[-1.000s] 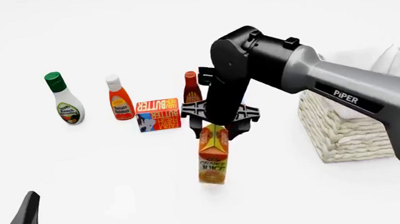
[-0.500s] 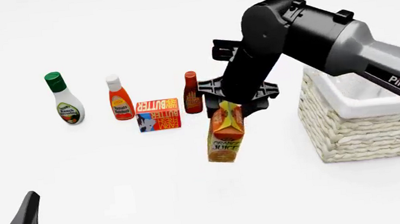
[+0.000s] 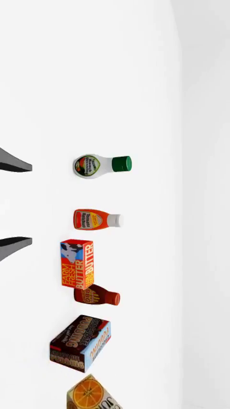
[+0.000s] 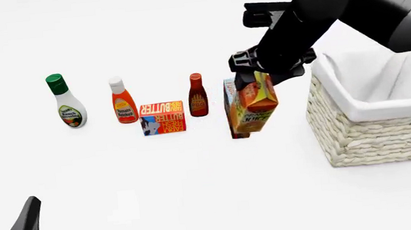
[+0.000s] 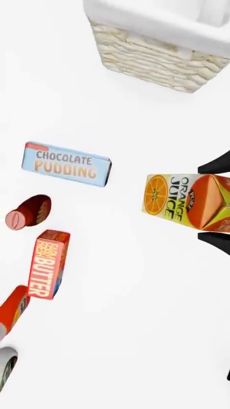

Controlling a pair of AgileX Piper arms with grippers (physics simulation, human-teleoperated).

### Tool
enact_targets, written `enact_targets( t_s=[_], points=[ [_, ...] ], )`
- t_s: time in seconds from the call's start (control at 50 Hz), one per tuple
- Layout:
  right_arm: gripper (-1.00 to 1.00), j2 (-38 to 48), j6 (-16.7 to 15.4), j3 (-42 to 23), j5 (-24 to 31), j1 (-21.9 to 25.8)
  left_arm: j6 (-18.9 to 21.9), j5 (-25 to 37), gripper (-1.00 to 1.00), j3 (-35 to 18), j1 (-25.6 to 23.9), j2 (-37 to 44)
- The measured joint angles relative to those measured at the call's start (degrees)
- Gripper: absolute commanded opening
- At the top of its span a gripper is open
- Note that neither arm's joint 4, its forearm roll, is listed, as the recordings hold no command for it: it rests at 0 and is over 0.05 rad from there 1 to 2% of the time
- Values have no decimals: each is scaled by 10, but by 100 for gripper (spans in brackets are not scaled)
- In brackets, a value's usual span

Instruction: Pick the orange juice and place it in the basket.

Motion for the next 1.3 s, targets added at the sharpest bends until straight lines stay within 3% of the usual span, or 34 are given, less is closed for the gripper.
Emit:
enact_targets(
  t_s=[0.48,1.02,1.3],
  points=[
    [-100,-38,-121,-72,0,-54,0,0,100,0,0,0],
    [-100,-72,-207,-147,0,-106,0,0,100,0,0,0],
    [-100,-91,-238,-153,0,-148,0,0,100,0,0,0]
  ],
)
